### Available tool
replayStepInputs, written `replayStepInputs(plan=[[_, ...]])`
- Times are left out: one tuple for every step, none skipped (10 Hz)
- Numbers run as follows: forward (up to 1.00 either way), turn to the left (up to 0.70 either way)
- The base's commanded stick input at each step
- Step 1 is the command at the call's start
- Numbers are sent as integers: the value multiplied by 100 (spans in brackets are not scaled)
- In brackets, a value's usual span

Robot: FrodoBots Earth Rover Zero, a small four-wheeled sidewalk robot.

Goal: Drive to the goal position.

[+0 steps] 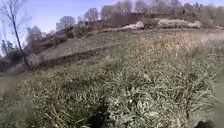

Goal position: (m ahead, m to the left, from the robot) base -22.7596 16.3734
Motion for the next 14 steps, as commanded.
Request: replayStepInputs(plan=[[-45,0],[-45,0],[-45,0],[-45,0],[-45,0],[-45,0],[-45,0],[0,0],[-13,0],[-45,0],[-45,0],[-45,0],[-45,0],[-45,0]])
